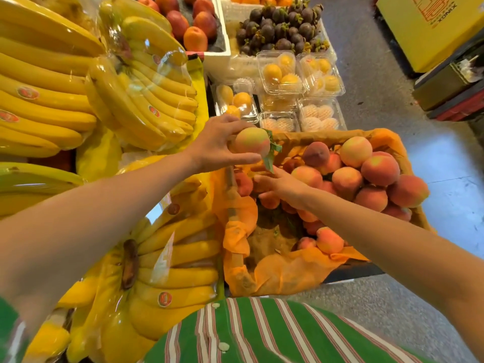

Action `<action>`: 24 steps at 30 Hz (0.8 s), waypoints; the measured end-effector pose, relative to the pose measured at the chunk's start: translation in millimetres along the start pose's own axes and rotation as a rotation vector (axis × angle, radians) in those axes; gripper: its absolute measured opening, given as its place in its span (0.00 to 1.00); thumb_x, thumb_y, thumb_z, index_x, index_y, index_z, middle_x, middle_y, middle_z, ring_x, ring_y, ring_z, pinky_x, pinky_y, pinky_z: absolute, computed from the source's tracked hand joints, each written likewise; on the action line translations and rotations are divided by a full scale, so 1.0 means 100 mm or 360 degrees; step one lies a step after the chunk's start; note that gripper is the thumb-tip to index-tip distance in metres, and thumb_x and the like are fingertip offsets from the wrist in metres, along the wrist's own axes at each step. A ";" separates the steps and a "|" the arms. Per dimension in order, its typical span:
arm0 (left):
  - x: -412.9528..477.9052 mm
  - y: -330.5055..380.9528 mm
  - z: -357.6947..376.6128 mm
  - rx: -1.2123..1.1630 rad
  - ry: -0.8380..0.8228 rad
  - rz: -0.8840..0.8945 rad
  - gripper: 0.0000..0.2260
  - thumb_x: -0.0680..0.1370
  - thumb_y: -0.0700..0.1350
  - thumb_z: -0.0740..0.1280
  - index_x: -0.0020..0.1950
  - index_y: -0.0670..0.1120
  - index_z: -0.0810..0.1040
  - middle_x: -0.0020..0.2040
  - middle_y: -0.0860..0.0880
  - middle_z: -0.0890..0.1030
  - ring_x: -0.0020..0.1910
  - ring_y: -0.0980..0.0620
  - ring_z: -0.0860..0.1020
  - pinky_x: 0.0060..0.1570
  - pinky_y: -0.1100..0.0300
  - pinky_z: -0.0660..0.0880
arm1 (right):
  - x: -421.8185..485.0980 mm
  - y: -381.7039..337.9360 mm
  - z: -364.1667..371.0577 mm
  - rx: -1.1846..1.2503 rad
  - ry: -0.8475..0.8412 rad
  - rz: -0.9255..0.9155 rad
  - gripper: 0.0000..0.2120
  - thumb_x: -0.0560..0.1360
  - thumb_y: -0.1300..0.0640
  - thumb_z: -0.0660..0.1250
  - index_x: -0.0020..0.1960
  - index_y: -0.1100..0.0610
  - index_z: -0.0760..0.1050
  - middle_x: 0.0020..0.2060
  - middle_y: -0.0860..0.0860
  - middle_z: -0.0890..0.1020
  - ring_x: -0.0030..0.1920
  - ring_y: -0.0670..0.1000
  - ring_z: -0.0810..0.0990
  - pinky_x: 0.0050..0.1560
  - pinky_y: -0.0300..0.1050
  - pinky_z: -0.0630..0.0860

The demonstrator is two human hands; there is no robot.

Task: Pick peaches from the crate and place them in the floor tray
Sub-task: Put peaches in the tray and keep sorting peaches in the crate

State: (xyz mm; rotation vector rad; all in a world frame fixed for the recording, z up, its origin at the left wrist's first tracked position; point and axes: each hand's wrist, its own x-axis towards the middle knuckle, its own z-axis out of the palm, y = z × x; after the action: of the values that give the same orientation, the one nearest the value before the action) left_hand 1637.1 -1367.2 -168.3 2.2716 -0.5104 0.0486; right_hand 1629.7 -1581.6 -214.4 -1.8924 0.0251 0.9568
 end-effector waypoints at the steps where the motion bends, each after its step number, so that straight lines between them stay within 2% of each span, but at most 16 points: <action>1: -0.01 -0.01 0.00 -0.0005 -0.0006 -0.0002 0.35 0.64 0.71 0.66 0.60 0.47 0.80 0.54 0.45 0.80 0.54 0.52 0.73 0.54 0.57 0.70 | 0.06 0.00 0.06 -0.0103 -0.0008 -0.0075 0.16 0.79 0.56 0.65 0.66 0.56 0.71 0.55 0.57 0.78 0.55 0.54 0.78 0.48 0.50 0.79; 3: -0.03 -0.07 0.01 -0.0022 -0.0016 -0.0025 0.37 0.63 0.73 0.65 0.60 0.47 0.80 0.54 0.45 0.80 0.56 0.49 0.74 0.56 0.54 0.71 | 0.16 -0.02 0.14 -0.0316 0.0045 -0.0144 0.07 0.77 0.56 0.67 0.53 0.57 0.75 0.44 0.59 0.80 0.45 0.56 0.80 0.47 0.56 0.79; 4: -0.05 -0.10 0.02 -0.0042 -0.0019 -0.0053 0.37 0.63 0.73 0.65 0.60 0.47 0.80 0.55 0.45 0.79 0.57 0.49 0.74 0.57 0.52 0.71 | 0.19 -0.03 0.16 -0.0425 0.0082 -0.0136 0.07 0.76 0.54 0.69 0.51 0.58 0.76 0.42 0.58 0.81 0.43 0.57 0.81 0.46 0.56 0.79; 6: -0.04 -0.13 0.03 -0.0057 -0.0035 -0.0111 0.37 0.62 0.73 0.66 0.61 0.49 0.79 0.57 0.46 0.78 0.59 0.49 0.73 0.59 0.50 0.71 | 0.24 -0.02 0.20 -0.0606 0.0097 -0.0132 0.13 0.74 0.53 0.72 0.54 0.59 0.76 0.46 0.56 0.82 0.44 0.57 0.83 0.46 0.52 0.81; 7: -0.02 -0.13 0.03 -0.0055 -0.0052 -0.0120 0.36 0.62 0.71 0.67 0.62 0.49 0.79 0.57 0.46 0.78 0.59 0.50 0.73 0.59 0.51 0.70 | 0.25 -0.01 0.20 -0.0679 0.0106 -0.0181 0.17 0.72 0.52 0.73 0.57 0.57 0.75 0.50 0.54 0.81 0.48 0.55 0.81 0.48 0.48 0.81; 9: 0.03 -0.10 0.03 -0.0034 -0.0072 -0.0107 0.33 0.63 0.69 0.68 0.62 0.51 0.79 0.56 0.46 0.78 0.58 0.52 0.72 0.58 0.54 0.70 | 0.29 0.03 0.19 -0.0802 0.0131 -0.0296 0.27 0.69 0.49 0.76 0.64 0.53 0.72 0.58 0.53 0.78 0.58 0.53 0.77 0.57 0.46 0.76; 11: 0.06 -0.07 0.02 -0.0044 -0.0072 -0.0121 0.33 0.63 0.68 0.70 0.62 0.51 0.79 0.55 0.47 0.77 0.56 0.55 0.70 0.55 0.59 0.68 | 0.28 0.01 0.18 -0.0865 0.0108 -0.0330 0.28 0.69 0.50 0.76 0.65 0.54 0.72 0.59 0.54 0.78 0.60 0.53 0.76 0.60 0.47 0.75; 14: 0.08 -0.07 0.02 -0.0080 -0.0079 -0.0191 0.31 0.64 0.64 0.73 0.63 0.51 0.78 0.56 0.48 0.75 0.55 0.58 0.68 0.54 0.65 0.65 | 0.25 -0.01 0.19 -0.0994 0.0085 -0.0328 0.26 0.70 0.52 0.75 0.65 0.55 0.71 0.58 0.53 0.79 0.57 0.51 0.77 0.56 0.43 0.75; 16: 0.09 -0.07 0.02 -0.0099 -0.0072 -0.0201 0.32 0.63 0.65 0.72 0.63 0.51 0.78 0.54 0.50 0.74 0.55 0.59 0.67 0.53 0.67 0.64 | 0.20 0.01 0.20 -0.0849 0.0026 -0.0315 0.26 0.70 0.52 0.75 0.65 0.54 0.71 0.58 0.51 0.78 0.58 0.51 0.77 0.59 0.47 0.77; 18: 0.10 -0.03 0.01 -0.0140 -0.0057 -0.0212 0.33 0.63 0.65 0.72 0.63 0.50 0.78 0.53 0.53 0.73 0.56 0.58 0.68 0.54 0.64 0.65 | 0.12 0.06 0.15 -0.0628 0.0017 -0.0329 0.29 0.68 0.53 0.77 0.65 0.53 0.70 0.59 0.51 0.75 0.60 0.52 0.76 0.61 0.51 0.76; 20: 0.13 0.01 0.00 -0.0253 -0.0013 -0.0207 0.29 0.65 0.59 0.76 0.62 0.47 0.78 0.48 0.56 0.74 0.52 0.61 0.69 0.53 0.65 0.68 | 0.01 0.09 0.03 -0.0627 0.0085 -0.0343 0.32 0.68 0.51 0.78 0.67 0.52 0.68 0.62 0.51 0.71 0.62 0.52 0.72 0.63 0.48 0.74; 22: 0.17 0.06 0.01 -0.0450 0.0007 -0.0201 0.25 0.67 0.51 0.78 0.61 0.45 0.78 0.47 0.58 0.76 0.46 0.63 0.73 0.48 0.69 0.71 | -0.16 0.09 -0.12 -0.0576 0.0105 -0.0365 0.32 0.68 0.52 0.78 0.66 0.52 0.66 0.62 0.50 0.70 0.62 0.50 0.72 0.61 0.45 0.74; 24: 0.22 0.10 0.03 -0.0680 -0.0026 -0.0270 0.27 0.66 0.47 0.79 0.62 0.45 0.76 0.52 0.53 0.78 0.46 0.61 0.77 0.46 0.67 0.75 | -0.35 0.12 -0.24 -0.0394 0.0050 -0.0380 0.33 0.67 0.54 0.78 0.66 0.51 0.65 0.61 0.47 0.71 0.61 0.46 0.74 0.58 0.43 0.77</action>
State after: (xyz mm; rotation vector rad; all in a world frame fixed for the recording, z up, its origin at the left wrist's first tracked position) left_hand 1652.9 -1383.4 -159.0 1.8874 -0.2999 -0.1510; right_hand 1615.7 -1618.9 -196.4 -2.0806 -0.3067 0.7951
